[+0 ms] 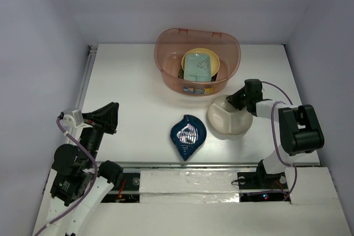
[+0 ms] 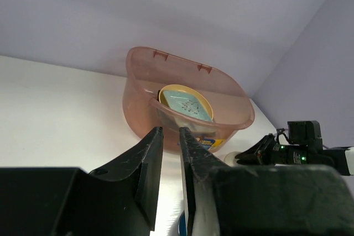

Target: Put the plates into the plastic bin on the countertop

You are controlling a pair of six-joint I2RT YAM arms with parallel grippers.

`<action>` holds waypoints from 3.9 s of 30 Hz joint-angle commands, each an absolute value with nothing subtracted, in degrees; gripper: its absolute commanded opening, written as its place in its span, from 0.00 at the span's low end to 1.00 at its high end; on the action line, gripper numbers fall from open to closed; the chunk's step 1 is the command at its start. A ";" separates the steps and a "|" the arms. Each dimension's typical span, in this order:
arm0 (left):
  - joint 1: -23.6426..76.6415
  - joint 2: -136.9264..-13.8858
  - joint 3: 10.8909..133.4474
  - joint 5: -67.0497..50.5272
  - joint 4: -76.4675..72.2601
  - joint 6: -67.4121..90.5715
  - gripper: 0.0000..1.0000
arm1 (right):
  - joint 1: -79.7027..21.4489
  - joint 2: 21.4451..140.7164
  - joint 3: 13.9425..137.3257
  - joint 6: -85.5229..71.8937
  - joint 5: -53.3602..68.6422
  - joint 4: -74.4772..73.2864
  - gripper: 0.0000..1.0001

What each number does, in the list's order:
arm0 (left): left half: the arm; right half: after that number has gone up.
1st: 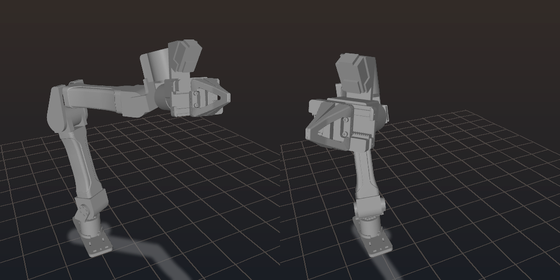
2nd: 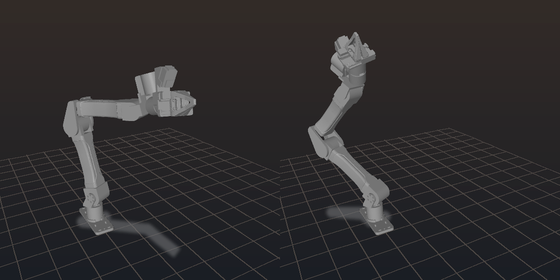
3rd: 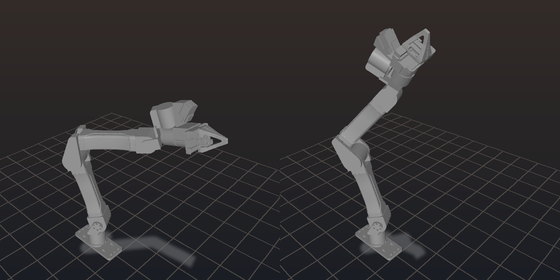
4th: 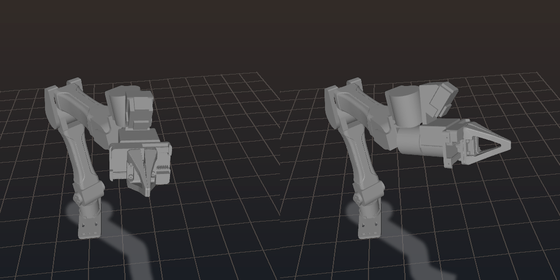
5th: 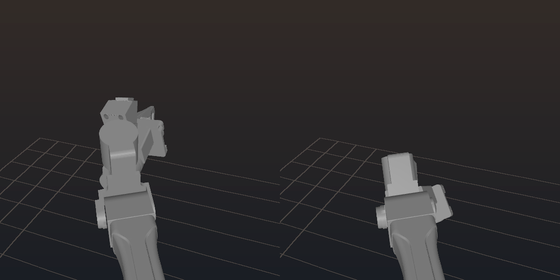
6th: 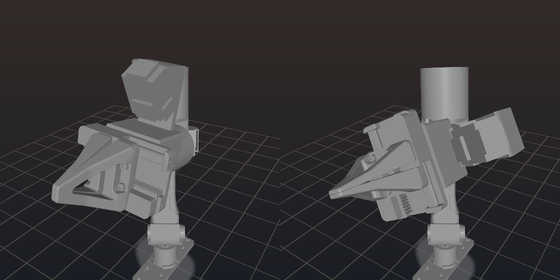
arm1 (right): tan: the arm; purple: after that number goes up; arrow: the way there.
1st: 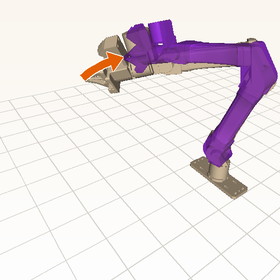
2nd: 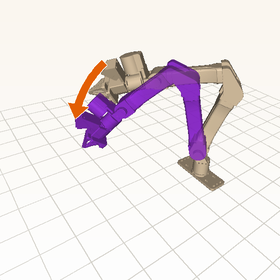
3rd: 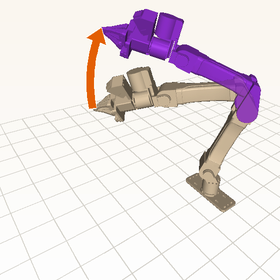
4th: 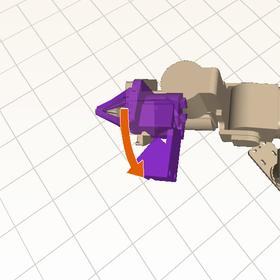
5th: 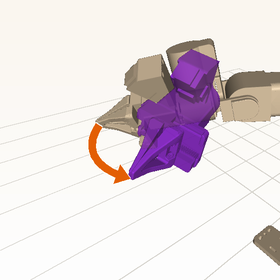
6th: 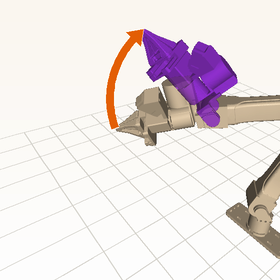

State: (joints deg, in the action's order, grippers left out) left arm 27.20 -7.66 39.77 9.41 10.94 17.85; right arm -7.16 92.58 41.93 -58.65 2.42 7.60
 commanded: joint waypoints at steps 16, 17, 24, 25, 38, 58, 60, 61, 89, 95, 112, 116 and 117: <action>26.89 -6.68 40.25 8.53 7.91 17.23 0.17 | -8.44 75.88 43.17 -46.42 -9.58 6.80 0.36; 26.89 -6.68 40.25 8.53 7.91 17.23 0.17 | -8.44 73.15 42.37 -43.80 -11.58 4.85 0.39; 26.89 -6.15 40.25 8.09 7.65 17.14 0.17 | -5.54 64.16 38.07 -35.86 -10.12 -11.50 0.55; 26.89 -5.98 40.25 8.17 7.65 17.23 0.17 | -4.93 63.38 37.19 -35.95 -9.50 -12.30 0.52; 29.88 -2.99 40.43 8.96 7.82 17.14 0.17 | 3.07 64.77 33.75 -43.06 -8.79 -18.10 0.55; 32.17 -0.44 40.61 9.93 8.17 17.14 0.18 | 3.08 79.89 43.16 -36.74 -0.44 -21.10 0.18; 32.17 -0.26 40.61 10.02 8.09 17.14 0.18 | 3.08 79.98 43.15 -36.83 -0.44 -21.27 0.09; 32.17 -0.18 40.61 10.02 8.09 17.14 0.18 | 3.08 80.24 43.33 -36.74 -0.44 -21.44 0.02; 31.03 -2.72 40.52 10.28 8.09 17.14 0.18 | 3.08 40.69 65.38 -32.25 16.42 -41.23 0.00; 29.97 -4.39 40.43 10.19 8.26 17.14 0.18 | 3.08 48.32 68.64 -37.52 24.96 -24.81 0.00; 25.75 -9.23 40.17 9.49 8.00 17.05 0.19 | -6.41 94.82 92.80 -43.24 20.66 -4.65 0.00; 25.75 -9.75 40.17 9.40 7.91 16.88 0.22 | -8.08 102.47 97.02 -43.24 19.86 -5.54 0.00; 25.75 -9.76 40.17 9.40 7.91 16.88 0.23 | -8.09 104.66 97.64 -43.33 19.86 -5.71 0.00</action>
